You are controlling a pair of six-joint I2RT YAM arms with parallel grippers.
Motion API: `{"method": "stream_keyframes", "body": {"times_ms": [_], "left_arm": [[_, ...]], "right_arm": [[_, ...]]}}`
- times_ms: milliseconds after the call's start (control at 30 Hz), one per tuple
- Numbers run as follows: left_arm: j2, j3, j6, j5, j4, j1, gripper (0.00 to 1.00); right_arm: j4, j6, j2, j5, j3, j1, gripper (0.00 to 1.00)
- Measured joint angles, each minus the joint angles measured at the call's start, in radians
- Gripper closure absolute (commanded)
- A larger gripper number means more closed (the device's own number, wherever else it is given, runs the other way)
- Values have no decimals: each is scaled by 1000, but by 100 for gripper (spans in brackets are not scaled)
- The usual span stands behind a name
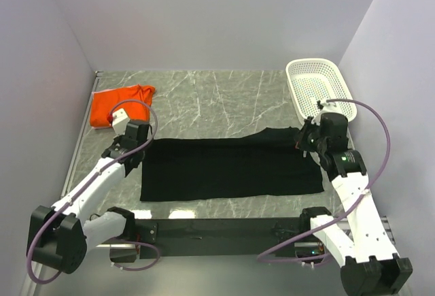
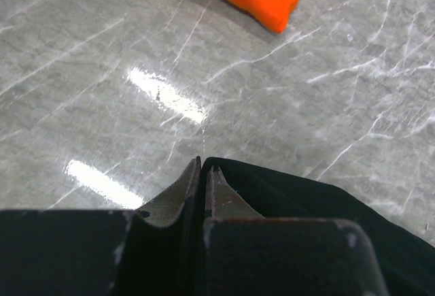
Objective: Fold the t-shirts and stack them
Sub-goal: Fold the tshirt
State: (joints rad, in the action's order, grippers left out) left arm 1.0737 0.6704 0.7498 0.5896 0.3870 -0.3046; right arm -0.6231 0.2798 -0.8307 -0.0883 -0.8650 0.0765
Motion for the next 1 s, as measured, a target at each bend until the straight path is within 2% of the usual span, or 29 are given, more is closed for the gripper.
{"method": "stream_keyframes", "body": {"times_ms": [133,200,233,267,333,433,467,533,633,700,833,1000], "left_arm": [[-61,-42,12,-6,8,-5,99],[-103,-60,21,-16,17,-13,92],[-126,-69,23,-21,22,-18,81],[-153,-78,26,-27,24,-24,62],[-206,-92,34,-39,30,-38,55],[-305,-116,56,-53,41,-69,44],[-344,-124,60,-55,48,-81,36],[-418,-127,73,-60,67,-100,31],[-503,-126,84,-60,79,-106,30],[-531,-124,84,-61,81,-108,27],[-472,-115,79,-76,54,-108,22],[-186,-75,56,-109,-15,-108,16]], "right_arm": [[-16,13,32,6,14,5,100],[-23,19,42,14,18,6,100],[-25,20,45,18,20,6,100],[-29,23,50,19,22,8,100],[-33,27,59,22,24,11,100],[-36,39,80,21,31,13,81],[-36,42,89,21,34,15,70],[-40,46,104,20,38,17,64],[-47,45,138,18,39,19,59],[-55,47,176,23,39,19,52],[-79,44,225,51,11,19,48],[-34,40,148,30,-3,21,48]]}}
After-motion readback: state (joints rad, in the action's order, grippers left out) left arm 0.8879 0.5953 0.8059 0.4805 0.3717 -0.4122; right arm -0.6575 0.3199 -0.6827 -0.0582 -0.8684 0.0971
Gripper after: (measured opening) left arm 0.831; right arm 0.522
